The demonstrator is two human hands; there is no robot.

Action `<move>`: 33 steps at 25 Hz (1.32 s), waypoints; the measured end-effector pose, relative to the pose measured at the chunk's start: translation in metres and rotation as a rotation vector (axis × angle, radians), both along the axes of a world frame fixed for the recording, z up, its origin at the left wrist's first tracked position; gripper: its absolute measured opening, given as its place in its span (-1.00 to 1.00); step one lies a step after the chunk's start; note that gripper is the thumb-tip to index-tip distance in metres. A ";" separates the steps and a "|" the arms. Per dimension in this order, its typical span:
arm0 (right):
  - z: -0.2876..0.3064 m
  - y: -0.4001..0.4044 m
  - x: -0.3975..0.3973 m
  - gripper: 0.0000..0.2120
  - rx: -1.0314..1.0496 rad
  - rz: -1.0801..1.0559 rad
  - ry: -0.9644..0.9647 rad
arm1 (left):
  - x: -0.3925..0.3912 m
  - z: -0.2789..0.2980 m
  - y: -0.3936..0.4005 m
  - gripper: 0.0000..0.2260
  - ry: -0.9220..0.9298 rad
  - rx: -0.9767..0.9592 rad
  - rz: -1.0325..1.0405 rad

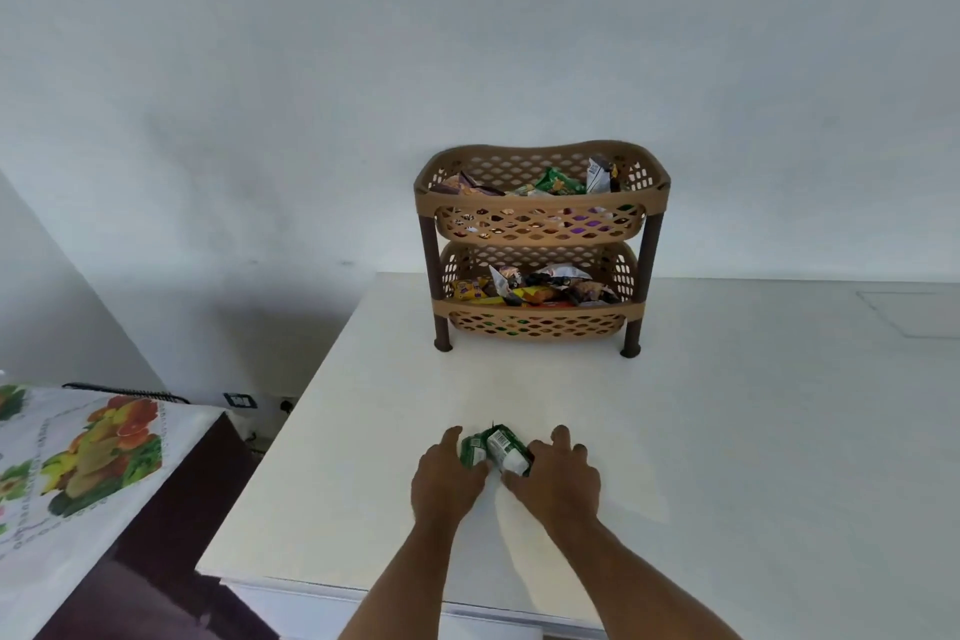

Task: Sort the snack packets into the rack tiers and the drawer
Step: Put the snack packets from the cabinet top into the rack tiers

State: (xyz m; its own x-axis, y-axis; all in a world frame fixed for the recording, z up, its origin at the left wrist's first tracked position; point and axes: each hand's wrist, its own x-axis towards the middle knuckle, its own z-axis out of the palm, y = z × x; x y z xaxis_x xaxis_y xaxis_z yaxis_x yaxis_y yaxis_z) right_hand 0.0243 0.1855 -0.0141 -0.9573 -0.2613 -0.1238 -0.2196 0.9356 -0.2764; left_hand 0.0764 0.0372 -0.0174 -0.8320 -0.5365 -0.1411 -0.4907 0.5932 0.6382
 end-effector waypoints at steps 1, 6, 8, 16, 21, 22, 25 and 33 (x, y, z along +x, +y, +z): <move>0.001 0.002 0.002 -0.49 -0.006 0.001 -0.009 | 0.003 0.001 0.000 -0.35 0.008 0.004 -0.005; 0.007 0.008 0.007 -0.51 -0.077 0.043 -0.084 | 0.019 0.009 -0.007 -0.39 0.026 0.041 -0.067; 0.010 0.009 0.007 -0.38 -0.101 0.056 -0.126 | 0.024 0.009 -0.011 -0.48 0.034 0.063 -0.111; 0.020 0.009 0.017 -0.30 -0.031 -0.098 -0.146 | 0.049 -0.013 -0.023 -0.40 -0.038 0.078 -0.305; 0.015 0.009 0.017 -0.41 -0.080 -0.103 -0.094 | 0.055 -0.020 -0.030 -0.42 -0.062 0.106 -0.380; 0.014 0.010 0.016 -0.43 -0.088 -0.106 -0.080 | 0.056 -0.021 -0.031 -0.40 -0.076 0.110 -0.394; 0.009 0.010 0.014 -0.48 -0.127 -0.102 -0.059 | 0.059 -0.020 -0.035 -0.39 -0.102 0.091 -0.423; 0.003 0.010 0.029 -0.62 -0.172 -0.005 0.346 | 0.096 -0.013 -0.041 -0.69 0.061 -0.292 -0.288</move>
State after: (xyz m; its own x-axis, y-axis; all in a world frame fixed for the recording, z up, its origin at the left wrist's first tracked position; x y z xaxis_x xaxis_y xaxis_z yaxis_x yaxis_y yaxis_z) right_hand 0.0532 0.1954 -0.0115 -0.9360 -0.2453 0.2522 -0.3230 0.8833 -0.3396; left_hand 0.1725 -0.0034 -0.0307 -0.9560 -0.2908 0.0374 -0.2446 0.8612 0.4455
